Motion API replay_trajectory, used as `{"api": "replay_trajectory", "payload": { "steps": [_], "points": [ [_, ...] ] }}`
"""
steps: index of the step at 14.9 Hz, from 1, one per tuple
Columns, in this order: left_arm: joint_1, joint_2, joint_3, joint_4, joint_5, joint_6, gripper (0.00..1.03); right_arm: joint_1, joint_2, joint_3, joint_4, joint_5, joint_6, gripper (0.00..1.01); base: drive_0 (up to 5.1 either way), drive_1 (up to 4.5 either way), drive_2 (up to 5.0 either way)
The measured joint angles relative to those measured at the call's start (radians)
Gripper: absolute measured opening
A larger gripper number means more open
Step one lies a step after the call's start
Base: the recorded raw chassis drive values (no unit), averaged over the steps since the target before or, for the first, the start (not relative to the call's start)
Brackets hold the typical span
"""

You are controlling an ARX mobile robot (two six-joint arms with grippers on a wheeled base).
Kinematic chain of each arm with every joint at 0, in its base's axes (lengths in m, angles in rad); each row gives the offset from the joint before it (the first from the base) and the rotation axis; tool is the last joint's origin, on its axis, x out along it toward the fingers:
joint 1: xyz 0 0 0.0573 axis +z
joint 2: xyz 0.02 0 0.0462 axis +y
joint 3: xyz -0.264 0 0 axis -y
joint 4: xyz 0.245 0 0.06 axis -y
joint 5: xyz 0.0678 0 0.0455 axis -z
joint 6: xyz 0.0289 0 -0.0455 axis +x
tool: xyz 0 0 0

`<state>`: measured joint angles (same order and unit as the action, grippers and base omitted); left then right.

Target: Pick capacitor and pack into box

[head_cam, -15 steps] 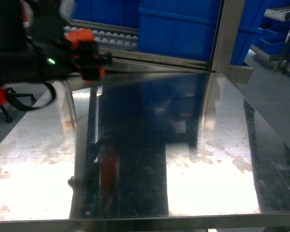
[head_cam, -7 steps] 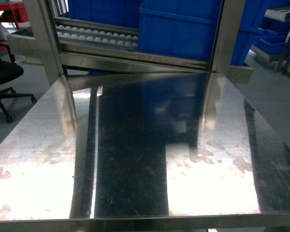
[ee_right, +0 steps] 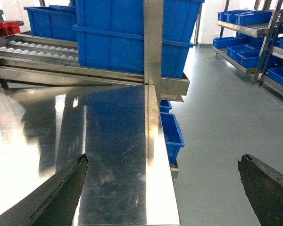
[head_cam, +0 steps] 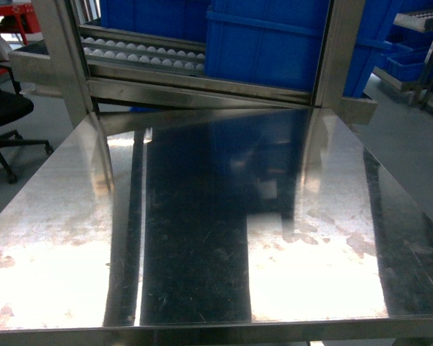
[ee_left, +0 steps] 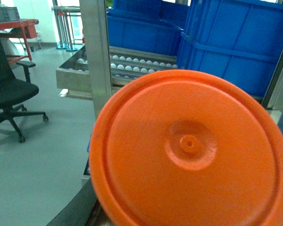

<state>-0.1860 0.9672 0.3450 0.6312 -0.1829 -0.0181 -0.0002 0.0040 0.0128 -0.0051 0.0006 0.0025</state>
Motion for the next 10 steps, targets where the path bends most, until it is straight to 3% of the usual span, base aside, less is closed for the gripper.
{"api": "replay_trajectory", "payload": {
  "steps": [7,8,10],
  "points": [
    [0.113,-0.245,-0.217,-0.048,0.118,0.000,0.45,0.000,0.000,0.000,0.000,0.000,0.000,0.98,0.0,0.00,0.0],
    [0.179,-0.282,-0.237,-0.069,0.173,0.001,0.45,0.000,0.000,0.000,0.000,0.000,0.000,0.98,0.0,0.00,0.0],
    [0.188,-0.357,-0.265,-0.108,0.182,0.001,0.45,0.000,0.000,0.000,0.000,0.000,0.000,0.98,0.0,0.00,0.0]
  ]
}}
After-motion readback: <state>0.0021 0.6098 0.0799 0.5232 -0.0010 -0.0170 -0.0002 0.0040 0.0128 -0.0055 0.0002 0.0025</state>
